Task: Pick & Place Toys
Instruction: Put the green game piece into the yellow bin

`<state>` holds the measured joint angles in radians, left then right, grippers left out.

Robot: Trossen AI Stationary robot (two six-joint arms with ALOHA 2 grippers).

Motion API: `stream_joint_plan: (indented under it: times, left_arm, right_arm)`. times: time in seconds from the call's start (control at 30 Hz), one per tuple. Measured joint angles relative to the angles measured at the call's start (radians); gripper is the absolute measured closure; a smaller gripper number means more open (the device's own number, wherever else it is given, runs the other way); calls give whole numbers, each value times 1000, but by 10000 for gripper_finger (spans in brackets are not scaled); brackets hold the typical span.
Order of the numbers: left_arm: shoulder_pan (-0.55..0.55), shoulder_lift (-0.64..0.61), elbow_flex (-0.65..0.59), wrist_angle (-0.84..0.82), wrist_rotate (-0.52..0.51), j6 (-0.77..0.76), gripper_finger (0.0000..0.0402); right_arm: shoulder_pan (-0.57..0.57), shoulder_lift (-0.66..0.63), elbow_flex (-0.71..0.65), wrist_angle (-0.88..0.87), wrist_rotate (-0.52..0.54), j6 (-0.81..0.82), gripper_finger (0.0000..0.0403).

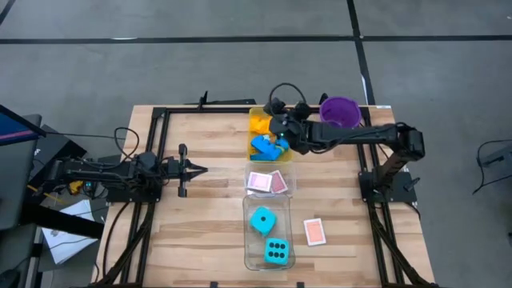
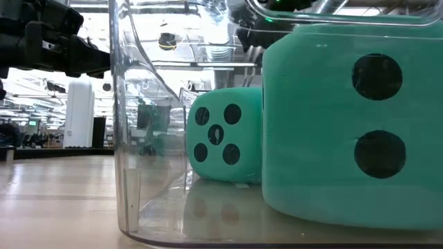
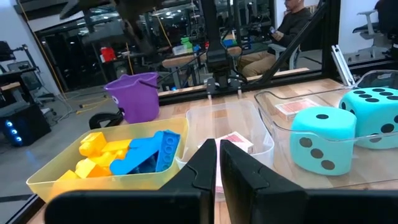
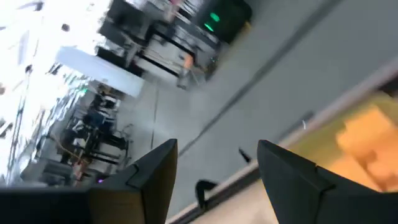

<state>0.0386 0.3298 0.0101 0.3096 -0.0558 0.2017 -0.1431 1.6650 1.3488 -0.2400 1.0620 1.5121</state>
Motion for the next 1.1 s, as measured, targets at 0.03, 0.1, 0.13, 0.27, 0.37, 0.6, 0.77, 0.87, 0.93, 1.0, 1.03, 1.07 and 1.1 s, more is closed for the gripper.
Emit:
stream_joint_plan:
  times: [0.03,0.1,0.13,0.27,0.37,0.6,0.77,0.87,0.93,1.0,1.03,1.07,1.1]
  left_arm:
    - [0,0,0,2,0,0,385]
    - [0,0,0,25,0,-21,385]
    - [0,0,0,42,0,-39,385]
    - [0,0,0,89,0,-55,385]
    - [0,0,0,114,0,-56,385]
    - [0,0,0,120,0,-56,385]
    - [0,0,0,118,0,-57,385]
    - [0,0,0,118,0,-57,385]
    - [0,0,0,118,0,-57,385]
    - [0,0,0,118,0,-57,385]
    - [0,0,0,118,0,-57,385]
    - [0,0,0,118,0,-57,385]
    - [0,0,0,118,0,-57,385]
  right_arm:
    - [-5,0,0,-33,-29,72,189]
    - [-16,0,0,-155,-91,224,189]
    - [-23,3,-3,-202,-115,294,189]
    - [-44,18,-2,-197,-108,371,189]
    - [-41,11,-1,-237,-102,413,189]
    - [7,6,-4,-558,-168,819,189]
    - [16,-25,-2,-559,-92,864,189]
    - [-6,-27,0,-598,-140,916,189]
    - [-22,-20,-4,-614,-196,945,189]
    - [-38,-12,1,-596,-229,949,189]
    - [-47,-9,0,-601,-249,950,189]
    - [-55,-7,-3,-615,-261,949,189]
    - [-62,-6,-3,-618,-267,949,189]
